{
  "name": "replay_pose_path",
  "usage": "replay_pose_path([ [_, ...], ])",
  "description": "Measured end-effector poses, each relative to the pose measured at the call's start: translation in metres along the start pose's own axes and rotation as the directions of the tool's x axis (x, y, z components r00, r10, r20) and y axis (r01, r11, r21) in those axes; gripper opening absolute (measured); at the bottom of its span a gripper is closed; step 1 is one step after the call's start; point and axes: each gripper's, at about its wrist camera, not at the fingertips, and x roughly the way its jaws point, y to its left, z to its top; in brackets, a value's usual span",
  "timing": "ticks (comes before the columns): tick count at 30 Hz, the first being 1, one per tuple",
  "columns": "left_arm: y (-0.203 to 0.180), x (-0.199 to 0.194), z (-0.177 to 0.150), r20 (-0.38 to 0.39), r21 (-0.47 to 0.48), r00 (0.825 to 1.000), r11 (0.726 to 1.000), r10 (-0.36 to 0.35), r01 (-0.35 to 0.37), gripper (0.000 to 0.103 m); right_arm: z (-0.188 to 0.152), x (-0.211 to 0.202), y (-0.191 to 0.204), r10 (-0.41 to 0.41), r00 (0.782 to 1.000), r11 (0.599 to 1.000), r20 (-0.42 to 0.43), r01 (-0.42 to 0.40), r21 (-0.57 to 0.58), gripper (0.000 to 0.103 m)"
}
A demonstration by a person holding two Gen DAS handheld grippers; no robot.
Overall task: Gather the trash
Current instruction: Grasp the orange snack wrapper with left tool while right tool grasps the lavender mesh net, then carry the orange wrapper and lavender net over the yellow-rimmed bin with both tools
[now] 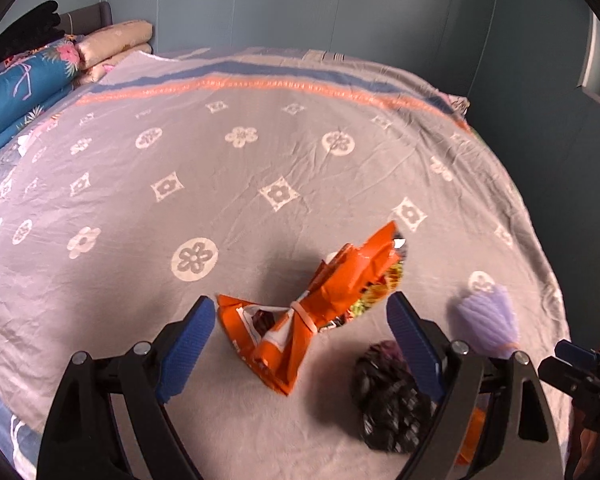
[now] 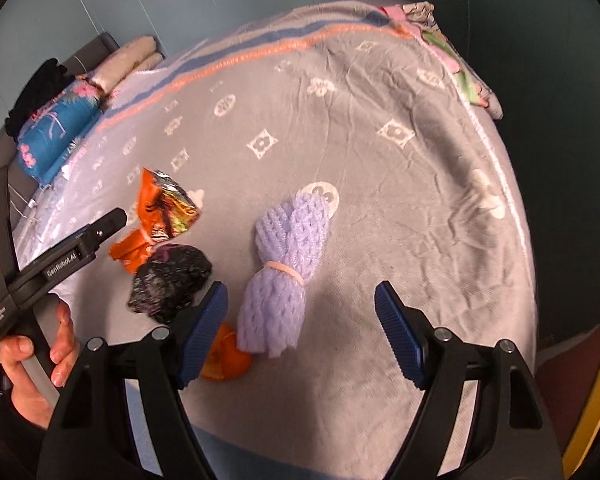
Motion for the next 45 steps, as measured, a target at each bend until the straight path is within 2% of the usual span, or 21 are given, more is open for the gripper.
replay_pose_path([
  [5,-0.001,0.023,0.003,-0.028,0.003,1.000,1.000,0.000,0.000,0.084,0.004,0.025,0.004,-0.021,0.999,1.000,-0.031,0.021,-0.004,0.066],
  [7,-0.003,0.029,0.003,-0.030,-0.001,1.000,1.000,-0.004,0.004,0.081,0.005,0.032,0.006,-0.018,0.999,1.000,-0.044,0.018,-0.007,0.062],
  [10,-0.007,0.037,0.003,-0.044,0.006,0.999,1.000,-0.016,0.016,0.069,0.005,0.041,0.008,-0.018,0.998,1.000,-0.054,0.017,-0.016,0.058],
  [12,-0.012,0.041,0.000,-0.049,0.025,0.999,1.000,-0.014,0.015,0.055,0.005,0.047,0.010,-0.009,0.998,1.000,-0.063,0.008,-0.015,0.053],
  [13,-0.015,0.042,-0.001,-0.048,0.037,0.999,0.999,-0.010,0.012,0.051,0.006,0.049,0.011,-0.008,0.998,1.000,-0.064,0.007,-0.017,0.051],
  [14,-0.016,0.043,-0.002,-0.048,0.041,0.999,0.999,-0.010,0.012,0.043,0.006,0.050,0.013,-0.006,0.998,1.000,-0.065,0.004,-0.021,0.045],
  [17,-0.017,0.040,-0.003,-0.034,0.048,0.999,0.999,-0.013,0.014,0.035,0.005,0.051,0.017,0.004,0.999,1.000,-0.054,-0.005,-0.027,0.036],
  [18,-0.017,0.039,-0.003,-0.031,0.054,0.999,0.998,-0.013,0.015,0.028,0.005,0.051,0.019,0.004,0.999,0.999,-0.052,-0.005,-0.031,0.034],
  [20,-0.017,0.036,-0.002,-0.022,0.064,1.000,0.998,-0.003,0.004,0.026,0.005,0.050,0.019,0.015,0.999,1.000,-0.044,-0.016,-0.026,0.030],
  [28,-0.009,0.011,0.006,0.004,0.042,1.000,0.999,-0.007,0.007,0.021,0.003,0.025,0.023,0.043,0.999,0.998,-0.008,-0.043,-0.041,0.027],
  [37,-0.002,-0.035,0.001,0.035,0.011,0.999,1.000,-0.009,0.008,0.021,-0.009,-0.031,0.021,0.084,0.996,0.996,0.032,-0.082,-0.046,0.027],
  [45,0.002,-0.083,-0.020,0.064,-0.014,0.998,0.999,-0.027,0.028,0.021,-0.031,-0.083,0.016,0.101,0.992,0.993,0.069,-0.096,-0.069,0.027],
])
